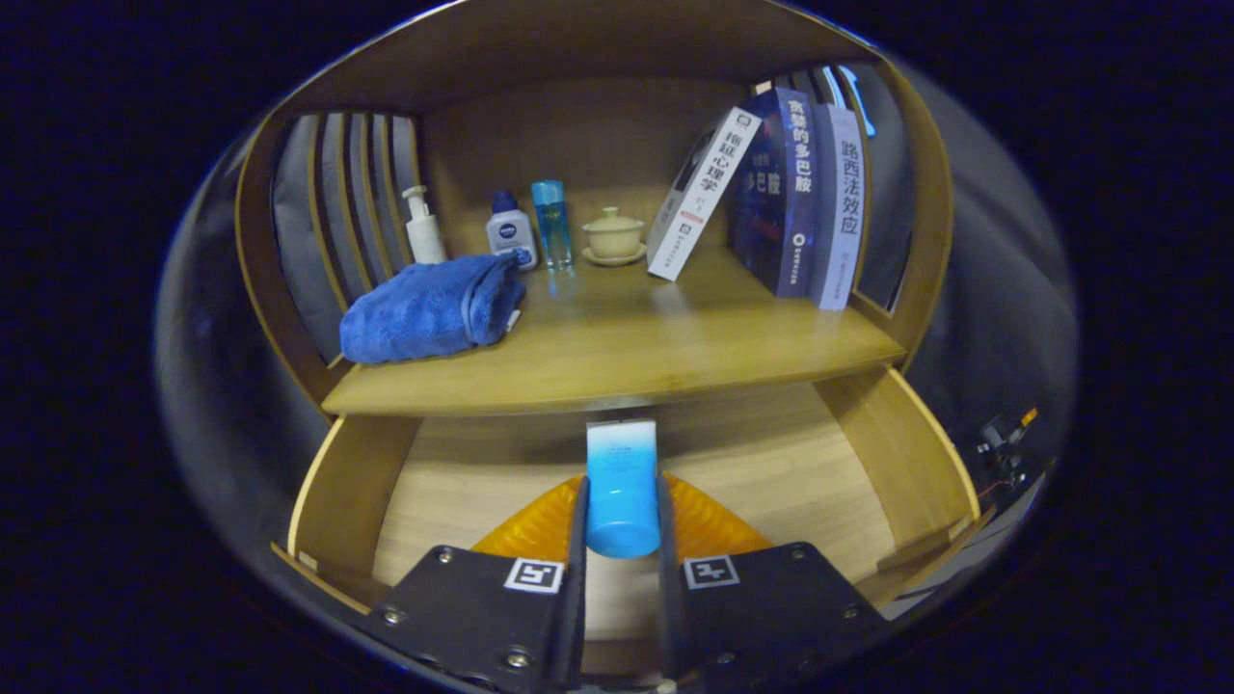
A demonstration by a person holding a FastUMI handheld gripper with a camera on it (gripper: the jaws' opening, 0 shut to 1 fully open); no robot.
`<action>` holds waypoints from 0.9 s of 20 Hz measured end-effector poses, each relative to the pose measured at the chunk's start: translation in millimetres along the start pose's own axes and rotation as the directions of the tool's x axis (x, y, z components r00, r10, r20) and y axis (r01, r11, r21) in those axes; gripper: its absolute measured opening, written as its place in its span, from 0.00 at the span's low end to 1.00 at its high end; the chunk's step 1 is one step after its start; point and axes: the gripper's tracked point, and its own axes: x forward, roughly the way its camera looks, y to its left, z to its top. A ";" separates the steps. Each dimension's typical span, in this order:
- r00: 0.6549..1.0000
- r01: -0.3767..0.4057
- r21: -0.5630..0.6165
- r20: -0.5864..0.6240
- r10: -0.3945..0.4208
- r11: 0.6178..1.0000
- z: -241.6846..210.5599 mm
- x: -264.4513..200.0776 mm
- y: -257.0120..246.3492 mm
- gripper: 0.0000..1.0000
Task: Pull open the drawer, take out the items inside it, and place them on the countertop above the cabinet.
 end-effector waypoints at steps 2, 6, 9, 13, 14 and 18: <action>0.999 0.009 0.004 -0.043 -0.009 1.000 -10.3 5.9 -2.7 0.31; 0.994 0.014 0.001 -0.111 -0.014 1.000 -33.2 14.1 -4.7 0.31; 0.989 0.018 -0.012 -0.149 -0.020 1.000 -47.9 18.3 -5.5 0.36; 0.982 0.014 0.003 -0.188 -0.014 1.000 -71.3 23.1 -3.1 0.37; 0.981 0.019 -0.012 -0.194 -0.021 1.000 -75.0 21.9 -2.9 0.37; 0.985 0.011 0.011 -0.173 -0.009 1.000 -69.5 23.1 1.1 0.39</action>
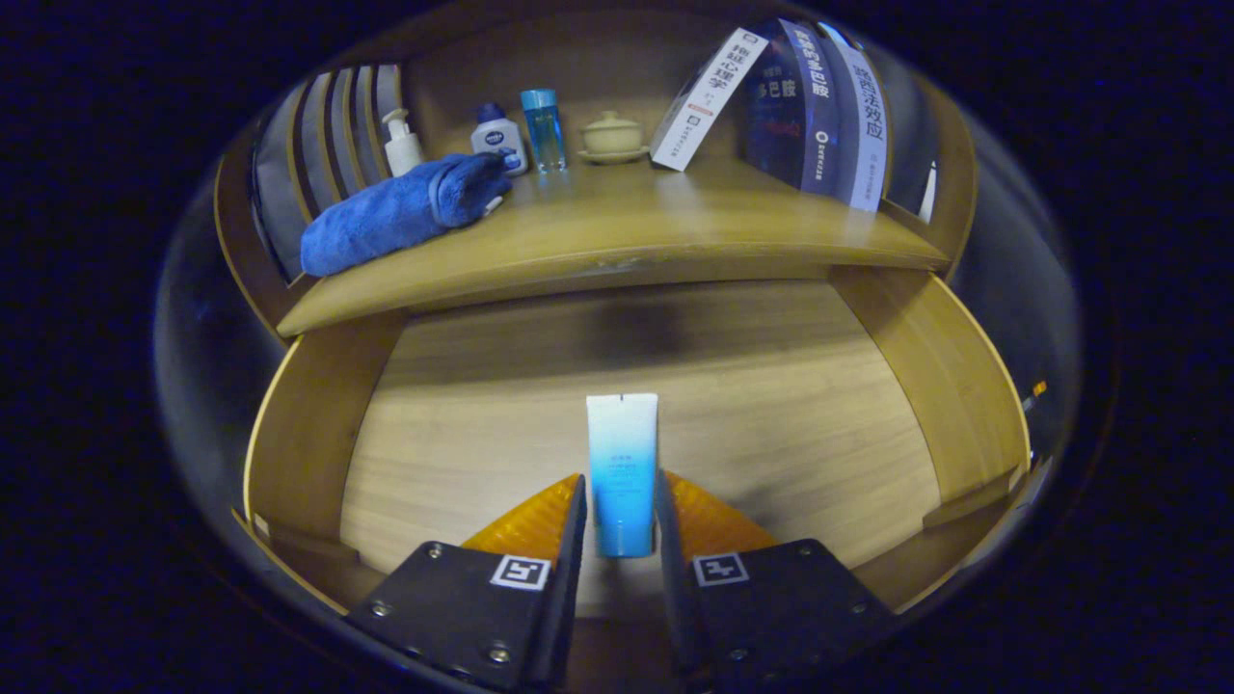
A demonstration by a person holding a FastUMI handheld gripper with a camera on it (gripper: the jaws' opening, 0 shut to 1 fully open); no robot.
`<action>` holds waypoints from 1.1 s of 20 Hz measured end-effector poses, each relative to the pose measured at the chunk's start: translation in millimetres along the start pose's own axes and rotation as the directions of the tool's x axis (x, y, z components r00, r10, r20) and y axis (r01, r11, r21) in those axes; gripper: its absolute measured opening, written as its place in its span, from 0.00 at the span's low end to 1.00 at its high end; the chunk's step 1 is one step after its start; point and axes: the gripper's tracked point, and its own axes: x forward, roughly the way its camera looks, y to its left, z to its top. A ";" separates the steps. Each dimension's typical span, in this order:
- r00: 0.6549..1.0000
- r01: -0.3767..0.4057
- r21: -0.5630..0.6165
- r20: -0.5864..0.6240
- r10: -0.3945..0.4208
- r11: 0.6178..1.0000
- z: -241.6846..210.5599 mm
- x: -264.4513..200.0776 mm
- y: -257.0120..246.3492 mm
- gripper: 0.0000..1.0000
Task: Pull open the drawer, take out the items inside it, and place them on the countertop above the cabinet.
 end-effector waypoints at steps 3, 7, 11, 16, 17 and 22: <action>1.000 -0.004 0.013 0.027 0.003 1.000 5.3 -5.0 -0.1 0.39; 0.999 -0.006 0.000 0.051 0.006 1.000 9.2 -13.1 -0.7 0.40; 0.994 -0.011 -0.015 0.108 0.012 1.000 16.0 -32.6 4.1 0.40; 0.963 -0.003 -0.048 0.269 0.016 0.999 44.6 -79.3 8.5 0.40; 0.947 -0.007 -0.055 0.321 0.025 0.998 52.6 -92.0 10.3 0.40; 0.824 -0.013 -0.035 0.565 0.031 0.999 69.6 -173.7 13.3 0.39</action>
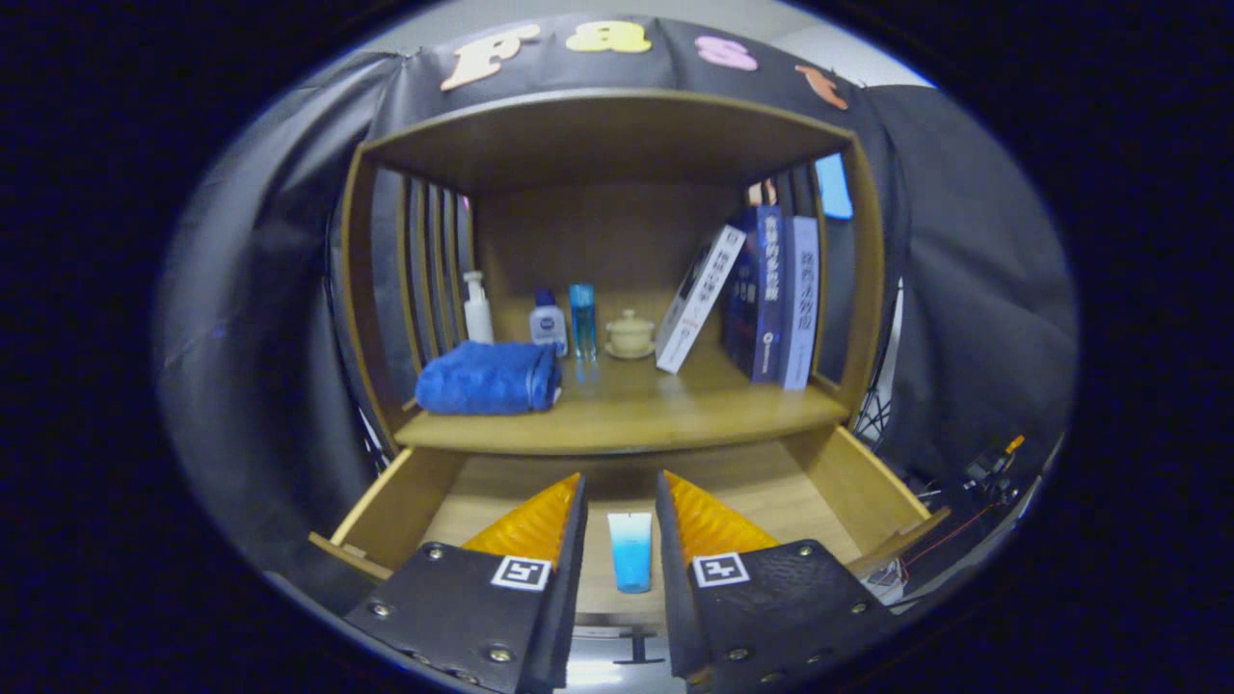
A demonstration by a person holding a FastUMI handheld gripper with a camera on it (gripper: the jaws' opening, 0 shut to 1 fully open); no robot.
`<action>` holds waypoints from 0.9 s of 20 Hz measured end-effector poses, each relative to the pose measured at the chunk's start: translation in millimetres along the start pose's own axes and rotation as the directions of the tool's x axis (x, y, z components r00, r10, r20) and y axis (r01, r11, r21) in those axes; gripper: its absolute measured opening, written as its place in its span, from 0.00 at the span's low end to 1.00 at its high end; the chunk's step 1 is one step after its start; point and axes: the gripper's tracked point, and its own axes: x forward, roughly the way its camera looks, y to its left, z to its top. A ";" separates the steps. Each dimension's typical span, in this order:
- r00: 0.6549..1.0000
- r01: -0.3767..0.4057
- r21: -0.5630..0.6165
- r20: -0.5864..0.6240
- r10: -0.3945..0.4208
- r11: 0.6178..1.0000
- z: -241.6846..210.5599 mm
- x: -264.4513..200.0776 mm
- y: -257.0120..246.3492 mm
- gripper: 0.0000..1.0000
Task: Pull open the drawer, take out the items inside it, and place them on the countertop above the cabinet.
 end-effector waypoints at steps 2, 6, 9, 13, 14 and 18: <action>0.995 0.001 0.011 0.103 -0.002 1.000 9.4 -25.2 0.7 0.39; 0.991 0.048 -0.006 0.128 -0.047 0.999 -17.1 -70.6 -8.0 0.41; 0.993 0.045 -0.017 0.110 -0.043 0.999 -42.8 -85.8 -2.7 0.50; 0.998 0.038 0.006 0.056 -0.038 0.999 -76.0 -88.6 3.2 0.66; 0.999 0.033 0.011 0.041 -0.033 0.999 -83.2 -88.3 4.3 0.66; 1.000 0.008 0.036 0.010 -0.008 0.999 -101.8 -81.8 10.7 0.66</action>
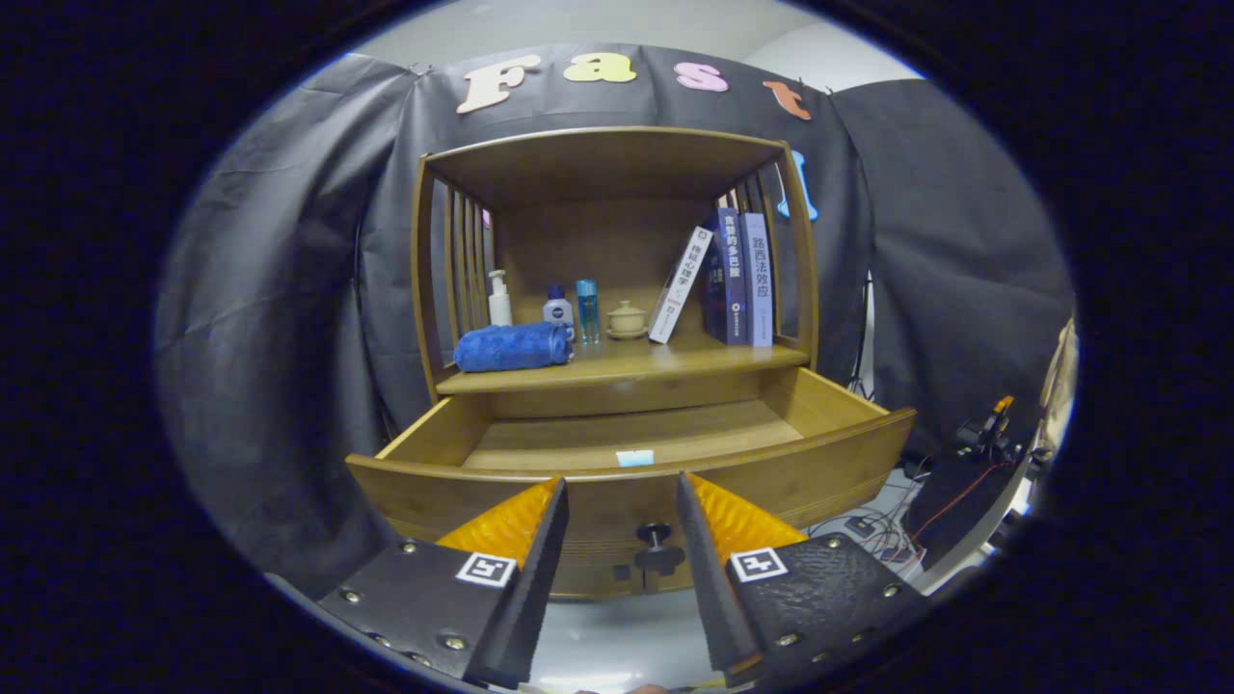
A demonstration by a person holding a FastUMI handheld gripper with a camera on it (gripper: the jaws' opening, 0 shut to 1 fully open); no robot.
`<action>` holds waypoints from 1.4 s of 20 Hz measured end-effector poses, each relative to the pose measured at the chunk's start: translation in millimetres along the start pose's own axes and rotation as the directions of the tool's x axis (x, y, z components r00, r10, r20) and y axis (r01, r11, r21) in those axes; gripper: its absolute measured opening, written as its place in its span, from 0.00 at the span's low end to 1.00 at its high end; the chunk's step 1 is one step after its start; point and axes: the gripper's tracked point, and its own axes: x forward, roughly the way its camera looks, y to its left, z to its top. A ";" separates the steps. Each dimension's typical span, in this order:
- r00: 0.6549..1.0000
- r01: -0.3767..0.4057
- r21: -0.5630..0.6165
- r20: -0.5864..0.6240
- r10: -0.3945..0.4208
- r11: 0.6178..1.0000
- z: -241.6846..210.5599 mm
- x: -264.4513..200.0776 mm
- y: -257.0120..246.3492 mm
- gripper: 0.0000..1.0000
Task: Pull open the drawer, take out the items inside it, and place them on the countertop above the cabinet.
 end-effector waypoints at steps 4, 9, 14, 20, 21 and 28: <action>0.999 -0.026 0.015 -0.027 0.027 1.000 -7.9 11.6 5.3 0.66; 0.999 -0.022 0.016 0.028 0.021 1.000 46.8 51.5 6.0 0.66; 0.973 0.057 0.028 -0.224 -0.049 0.998 45.4 113.6 -6.3 0.66; 0.852 0.109 -0.012 -0.515 -0.099 0.994 2.3 165.1 -16.8 0.67; 0.828 0.102 -0.017 -0.553 -0.094 0.995 -9.0 167.4 -14.7 0.67; 0.711 0.096 -0.055 -0.695 -0.107 0.994 -58.5 184.1 -16.8 0.67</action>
